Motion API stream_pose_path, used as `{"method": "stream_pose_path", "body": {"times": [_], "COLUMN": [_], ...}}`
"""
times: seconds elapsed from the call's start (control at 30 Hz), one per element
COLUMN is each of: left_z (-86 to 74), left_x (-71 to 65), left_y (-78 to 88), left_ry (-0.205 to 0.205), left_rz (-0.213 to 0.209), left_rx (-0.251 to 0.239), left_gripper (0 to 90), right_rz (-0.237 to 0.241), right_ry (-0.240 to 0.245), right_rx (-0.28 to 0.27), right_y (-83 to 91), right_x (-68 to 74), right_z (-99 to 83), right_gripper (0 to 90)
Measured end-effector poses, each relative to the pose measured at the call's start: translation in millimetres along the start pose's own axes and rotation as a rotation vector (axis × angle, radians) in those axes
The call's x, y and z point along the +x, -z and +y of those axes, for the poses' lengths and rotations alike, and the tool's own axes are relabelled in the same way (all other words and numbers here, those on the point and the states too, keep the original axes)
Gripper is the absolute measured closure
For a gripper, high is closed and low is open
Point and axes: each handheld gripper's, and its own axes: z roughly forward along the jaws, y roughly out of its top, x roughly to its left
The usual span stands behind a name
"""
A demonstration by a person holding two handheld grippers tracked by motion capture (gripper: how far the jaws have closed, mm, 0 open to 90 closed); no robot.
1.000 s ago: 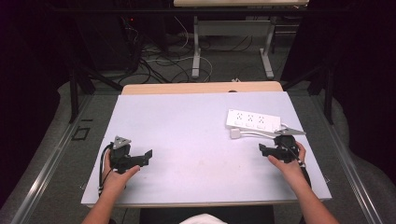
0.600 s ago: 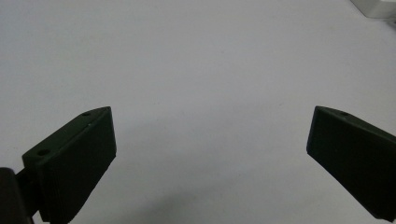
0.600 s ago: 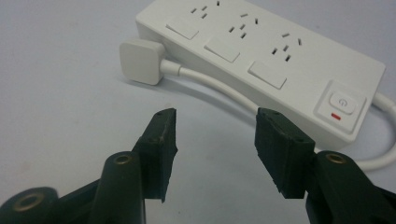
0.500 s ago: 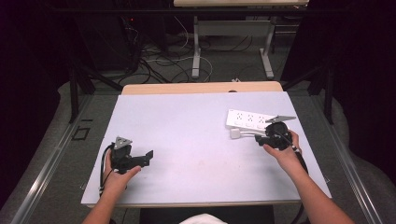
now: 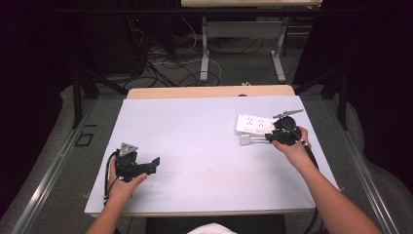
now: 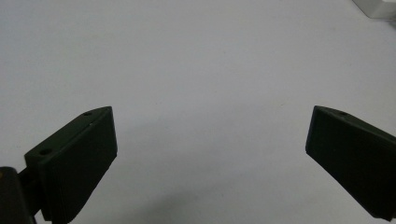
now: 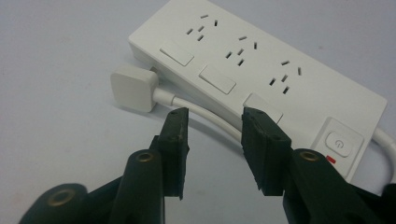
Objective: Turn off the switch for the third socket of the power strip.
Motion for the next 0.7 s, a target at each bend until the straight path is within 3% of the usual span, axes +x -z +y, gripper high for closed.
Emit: {"method": "stream_pose_path", "body": {"times": [0.43, 0.7], "left_z": [-0.2, -0.3], "left_x": [1.0, 1.1], "left_y": [0.3, 1.2], "left_ry": [-0.004, -0.004], "left_rz": [0.004, 0.005], "left_rx": [0.004, 0.003], "left_gripper": [1.9, 1.9], "right_rz": [0.014, 0.02], "right_ry": [0.005, 0.023], "right_rx": [0.023, 0.038], "right_y": [-15.0, -22.3], "right_x": [-3.7, -1.0], "right_z": [18.4, 31.7], "right_gripper": [89.5, 90.0]}}
